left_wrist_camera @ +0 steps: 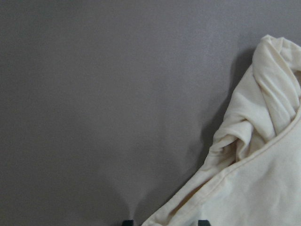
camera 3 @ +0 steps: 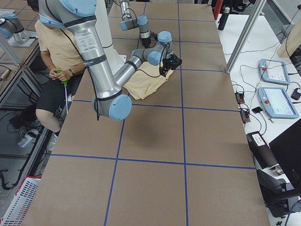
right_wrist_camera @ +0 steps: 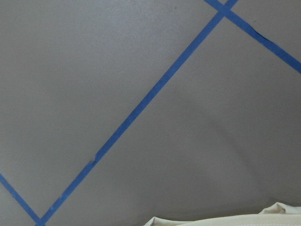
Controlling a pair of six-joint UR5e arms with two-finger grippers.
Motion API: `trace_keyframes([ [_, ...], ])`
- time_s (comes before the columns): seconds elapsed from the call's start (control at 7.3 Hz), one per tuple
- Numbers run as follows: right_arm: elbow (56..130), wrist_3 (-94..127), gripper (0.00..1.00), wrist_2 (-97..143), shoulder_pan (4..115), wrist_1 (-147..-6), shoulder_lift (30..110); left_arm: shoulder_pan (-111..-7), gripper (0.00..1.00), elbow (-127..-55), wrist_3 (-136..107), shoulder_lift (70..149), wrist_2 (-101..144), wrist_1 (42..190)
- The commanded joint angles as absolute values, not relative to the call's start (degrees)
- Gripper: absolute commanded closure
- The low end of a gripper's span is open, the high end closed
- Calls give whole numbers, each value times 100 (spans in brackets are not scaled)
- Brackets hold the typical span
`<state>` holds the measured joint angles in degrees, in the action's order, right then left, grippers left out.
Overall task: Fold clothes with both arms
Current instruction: 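Release the shirt with the right gripper while the left gripper moves to its corner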
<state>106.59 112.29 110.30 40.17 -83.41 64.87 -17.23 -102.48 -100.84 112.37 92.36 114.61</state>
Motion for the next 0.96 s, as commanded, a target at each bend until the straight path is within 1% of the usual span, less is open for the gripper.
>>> trace_keyframes([
  [0.0, 10661, 11232, 0, 11030, 4017, -8341, 6486, -1723, 100, -10248, -10099, 11224, 9237, 11452],
  [0.27, 10661, 11232, 0, 11030, 4017, -8341, 6486, -1853, 100, -10353, -10081, 11215, 9246, 11417],
  [0.55, 10679, 11241, 0, 11039, 4017, -8341, 6478, -2440, 100, -10240, -9523, 11285, 9246, 11452],
  [0.68, 10714, 11267, 0, 11039, 4008, -8323, 6469, -3000, 100, -10083, -9057, 11433, 9255, 11496],
  [0.82, 10731, 11311, 0, 11039, 3999, -8271, 6451, -3528, 100, -9385, -8731, 11965, 9281, 11653],
])
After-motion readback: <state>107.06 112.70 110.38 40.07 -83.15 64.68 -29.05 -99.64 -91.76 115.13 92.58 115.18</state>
